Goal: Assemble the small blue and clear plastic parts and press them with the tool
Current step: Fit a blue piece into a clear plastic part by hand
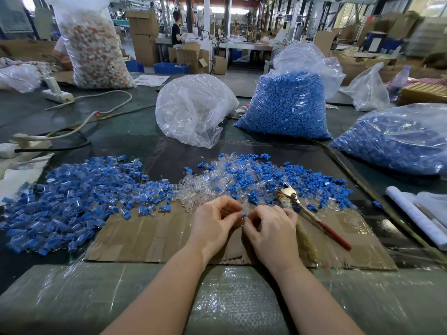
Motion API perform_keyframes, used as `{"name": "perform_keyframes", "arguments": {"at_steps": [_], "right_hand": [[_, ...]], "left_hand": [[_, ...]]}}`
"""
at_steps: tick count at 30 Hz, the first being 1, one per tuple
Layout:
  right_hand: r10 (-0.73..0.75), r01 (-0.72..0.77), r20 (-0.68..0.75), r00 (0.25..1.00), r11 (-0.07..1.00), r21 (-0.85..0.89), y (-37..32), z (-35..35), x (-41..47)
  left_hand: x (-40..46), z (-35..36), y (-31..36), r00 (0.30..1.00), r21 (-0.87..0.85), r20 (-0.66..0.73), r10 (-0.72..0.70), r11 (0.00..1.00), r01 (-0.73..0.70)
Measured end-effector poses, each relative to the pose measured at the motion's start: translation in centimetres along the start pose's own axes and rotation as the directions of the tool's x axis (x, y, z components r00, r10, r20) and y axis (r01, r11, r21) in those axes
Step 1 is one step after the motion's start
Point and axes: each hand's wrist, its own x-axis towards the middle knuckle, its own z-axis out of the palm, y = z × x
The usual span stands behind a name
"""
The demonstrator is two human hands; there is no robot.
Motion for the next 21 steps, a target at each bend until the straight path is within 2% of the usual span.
{"name": "perform_keyframes", "arguments": {"at_steps": [3,8,15,21], "right_hand": [[-0.008,0.009,-0.022,1.000,0.999,0.044,-0.10,-0.17,0.01],[-0.058,0.060,-0.019,0.998,0.990,0.125,-0.15,-0.46,-0.09],[-0.067,0.063,0.019,0.998,0.989,0.135,-0.18,-0.52,0.09],[-0.068,0.069,-0.009,0.998,0.991,0.118,-0.10,-0.33,0.17]], "left_hand": [[0.18,-0.15,-0.10,0.998,-0.065,-0.027,-0.051,0.997,0.049],[0.12,-0.33,-0.12,0.998,-0.053,-0.022,-0.065,0.997,0.064],[0.12,-0.36,0.04,0.997,-0.054,-0.018,-0.081,0.995,0.080],[0.18,-0.33,0.14,0.997,-0.056,-0.014,-0.075,0.996,0.074]]}}
